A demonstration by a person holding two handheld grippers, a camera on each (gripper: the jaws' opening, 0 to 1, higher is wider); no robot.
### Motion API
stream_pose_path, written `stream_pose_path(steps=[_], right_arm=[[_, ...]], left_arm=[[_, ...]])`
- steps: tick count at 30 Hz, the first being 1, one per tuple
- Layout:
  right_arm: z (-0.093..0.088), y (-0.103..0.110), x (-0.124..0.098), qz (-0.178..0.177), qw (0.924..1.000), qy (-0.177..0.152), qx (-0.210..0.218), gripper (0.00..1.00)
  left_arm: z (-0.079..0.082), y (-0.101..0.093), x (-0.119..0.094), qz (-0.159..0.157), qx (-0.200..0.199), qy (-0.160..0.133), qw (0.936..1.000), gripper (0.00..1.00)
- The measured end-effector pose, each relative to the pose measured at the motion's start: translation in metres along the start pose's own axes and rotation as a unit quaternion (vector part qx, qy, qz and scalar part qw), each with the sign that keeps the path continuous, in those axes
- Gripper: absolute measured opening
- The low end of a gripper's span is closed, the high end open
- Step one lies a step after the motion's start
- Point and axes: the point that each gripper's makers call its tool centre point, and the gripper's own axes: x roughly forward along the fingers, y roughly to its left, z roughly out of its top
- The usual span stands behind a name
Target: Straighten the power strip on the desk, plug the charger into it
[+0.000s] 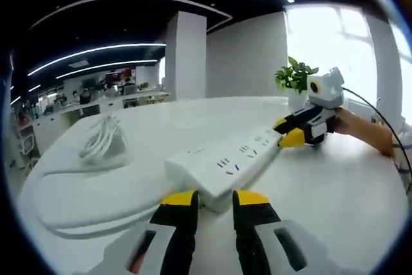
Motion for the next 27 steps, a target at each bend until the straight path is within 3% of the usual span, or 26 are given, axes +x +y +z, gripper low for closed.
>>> stream_pose_path(steps=[27], right_arm=[[-0.001,0.012,0.0,0.022,0.9997,0.014,-0.002,0.27]], left_arm=[[-0.004,0.003,-0.013,-0.027,-0.001,0.027,0.9993,0.2]])
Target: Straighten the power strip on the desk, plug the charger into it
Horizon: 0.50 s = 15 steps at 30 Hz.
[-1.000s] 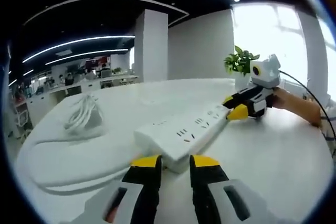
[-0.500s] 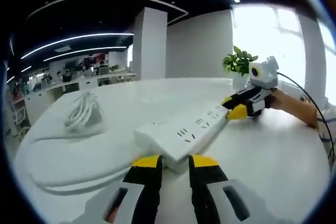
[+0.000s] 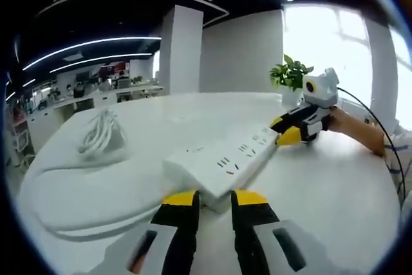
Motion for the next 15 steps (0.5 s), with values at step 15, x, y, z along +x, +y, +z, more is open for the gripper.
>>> stream_pose_path(steps=[15], right_arm=[[-0.0016,0.0088,-0.0016,0.014,0.9997,0.015,-0.012,0.26]], left_arm=[[-0.0029,-0.0014,-0.0075,-0.01,0.003,0.023,0.9997,0.19]])
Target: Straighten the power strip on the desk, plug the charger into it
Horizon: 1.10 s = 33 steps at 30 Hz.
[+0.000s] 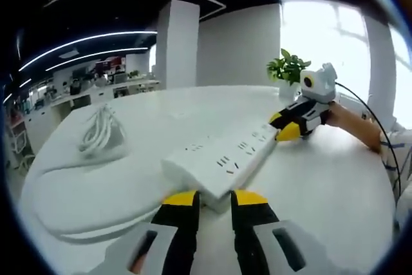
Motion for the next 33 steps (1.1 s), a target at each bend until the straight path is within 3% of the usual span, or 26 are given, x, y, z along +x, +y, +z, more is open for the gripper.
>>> stream_pose_path(steps=[33], right_arm=[[-0.005,0.013,-0.005,0.029,0.9987,0.037,-0.019,0.22]], left_arm=[[-0.01,-0.008,-0.013,-0.03,0.009,0.027,0.9991,0.18]])
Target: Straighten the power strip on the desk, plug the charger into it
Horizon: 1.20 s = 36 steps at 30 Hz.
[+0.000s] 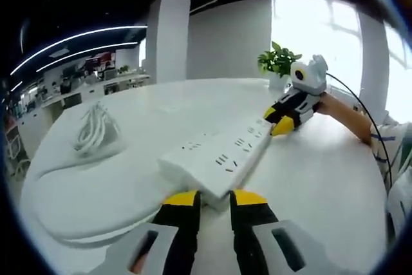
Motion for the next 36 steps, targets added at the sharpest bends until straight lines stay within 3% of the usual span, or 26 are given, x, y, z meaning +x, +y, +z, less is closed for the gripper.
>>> stream_pose_path(steps=[36], right_arm=[[-0.0054,0.0086,-0.0035,0.031,0.9992,0.022,-0.01,0.18]], left_arm=[[-0.0045,-0.0065,-0.0068,-0.017,-0.008,0.018,0.9997,0.18]])
